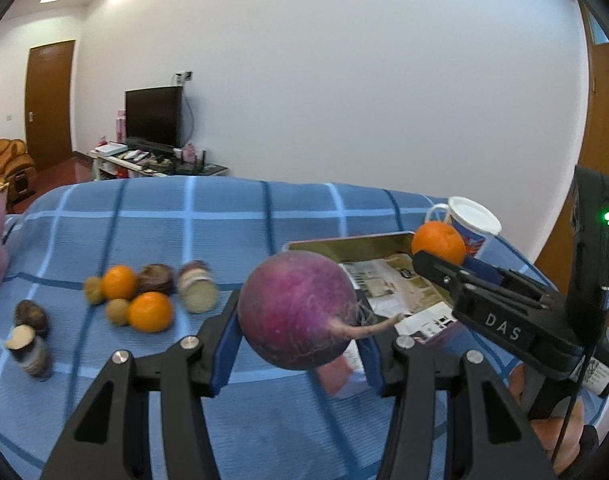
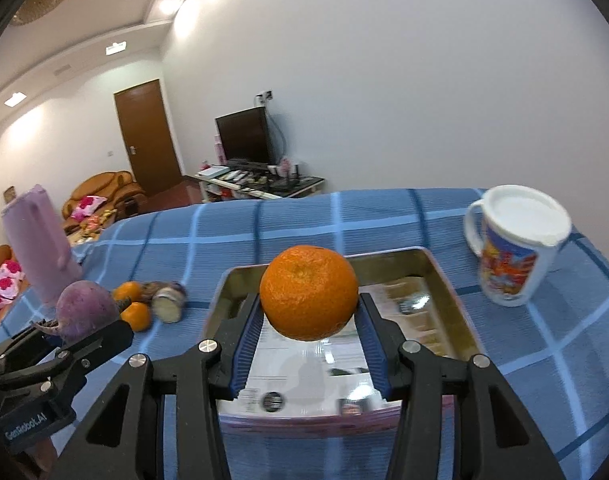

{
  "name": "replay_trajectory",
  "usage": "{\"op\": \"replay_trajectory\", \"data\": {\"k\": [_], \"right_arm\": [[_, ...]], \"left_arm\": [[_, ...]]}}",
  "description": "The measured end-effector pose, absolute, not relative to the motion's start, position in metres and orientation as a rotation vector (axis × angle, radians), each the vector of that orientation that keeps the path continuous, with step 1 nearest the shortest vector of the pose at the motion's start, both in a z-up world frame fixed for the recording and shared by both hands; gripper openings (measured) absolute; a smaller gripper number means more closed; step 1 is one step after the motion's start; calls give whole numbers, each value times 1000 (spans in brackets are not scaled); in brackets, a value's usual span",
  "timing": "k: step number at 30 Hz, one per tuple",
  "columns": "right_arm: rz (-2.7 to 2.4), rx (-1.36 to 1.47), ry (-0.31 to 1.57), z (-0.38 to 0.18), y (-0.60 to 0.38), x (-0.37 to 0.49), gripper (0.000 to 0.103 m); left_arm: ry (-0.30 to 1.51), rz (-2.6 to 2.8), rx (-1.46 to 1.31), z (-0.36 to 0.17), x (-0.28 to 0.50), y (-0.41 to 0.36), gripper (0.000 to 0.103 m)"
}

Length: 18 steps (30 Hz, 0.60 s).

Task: Organize fruits
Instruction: 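Carry the radish and orange into the pink tin box and release both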

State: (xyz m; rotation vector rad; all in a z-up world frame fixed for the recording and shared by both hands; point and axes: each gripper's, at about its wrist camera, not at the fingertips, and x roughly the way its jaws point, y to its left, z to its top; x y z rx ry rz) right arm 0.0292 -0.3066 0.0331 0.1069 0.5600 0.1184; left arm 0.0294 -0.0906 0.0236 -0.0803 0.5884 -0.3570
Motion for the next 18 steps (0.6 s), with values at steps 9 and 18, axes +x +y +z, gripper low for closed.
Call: {"op": "replay_trajectory", "data": {"k": [9, 18], "right_arm": [[44, 61, 615, 17, -340, 34, 49], [32, 20, 674, 2, -352, 42, 49]], "left_arm": [[633, -374, -29, 12, 47, -137, 54], [665, -393, 10, -2, 59, -165, 54]]}}
